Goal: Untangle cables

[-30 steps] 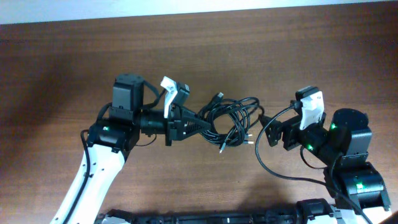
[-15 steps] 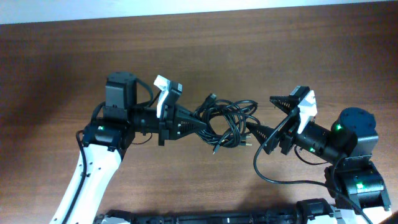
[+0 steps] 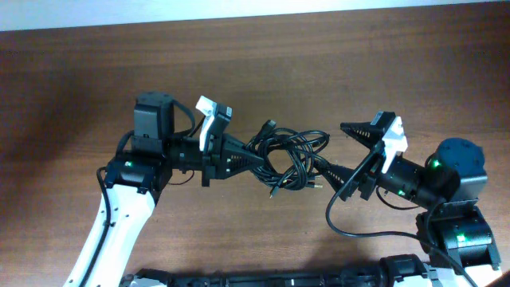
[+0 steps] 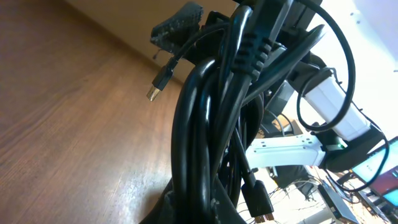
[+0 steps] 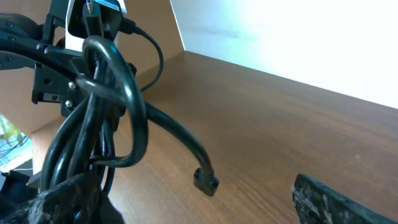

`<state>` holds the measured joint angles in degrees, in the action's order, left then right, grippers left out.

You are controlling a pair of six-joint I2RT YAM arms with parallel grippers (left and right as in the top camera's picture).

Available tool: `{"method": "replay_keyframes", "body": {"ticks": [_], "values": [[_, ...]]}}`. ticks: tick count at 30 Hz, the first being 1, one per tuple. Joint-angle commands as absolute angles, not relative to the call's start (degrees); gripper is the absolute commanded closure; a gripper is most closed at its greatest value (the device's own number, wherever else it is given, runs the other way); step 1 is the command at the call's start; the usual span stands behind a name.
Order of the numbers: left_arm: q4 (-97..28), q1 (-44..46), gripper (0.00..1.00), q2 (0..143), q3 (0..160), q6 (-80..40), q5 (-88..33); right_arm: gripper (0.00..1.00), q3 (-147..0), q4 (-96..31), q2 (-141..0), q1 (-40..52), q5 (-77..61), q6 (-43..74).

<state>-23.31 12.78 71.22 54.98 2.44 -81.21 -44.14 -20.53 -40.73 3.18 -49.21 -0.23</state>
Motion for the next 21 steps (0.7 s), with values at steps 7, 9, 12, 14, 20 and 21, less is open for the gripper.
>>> {"method": "replay_keyframes", "body": {"ticks": [7, 9, 12, 14, 20, 21], "values": [[-23.4, 15.6, 1.00, 69.9, 55.5, 3.6, -84.7, 0.02, -45.1, -16.1, -40.7, 2.9, -41.2, 4.1], [-23.4, 16.0, 1.00, 69.9, 55.5, 3.6, -84.7, 0.01, -45.1, -16.0, -40.9, 2.9, -40.4, 4.1], [-23.3, 16.3, 1.00, 69.9, 55.5, 3.6, -84.7, 0.02, -45.1, -17.3, -42.3, 2.9, -36.1, 4.1], [-23.3, 16.3, 1.00, 69.9, 55.5, 3.6, -84.7, 0.02, -45.1, -19.2, -43.4, 2.9, -32.2, 4.1], [-23.1, 16.3, 1.00, 69.9, 55.5, 3.6, -85.2, 0.02, -45.1, -20.9, -47.9, 2.9, -18.2, 4.1], [-23.1, 16.3, 1.00, 69.9, 55.5, 3.6, -85.7, 0.02, -45.1, -20.9, -48.4, 2.9, -15.7, 4.1]]}}
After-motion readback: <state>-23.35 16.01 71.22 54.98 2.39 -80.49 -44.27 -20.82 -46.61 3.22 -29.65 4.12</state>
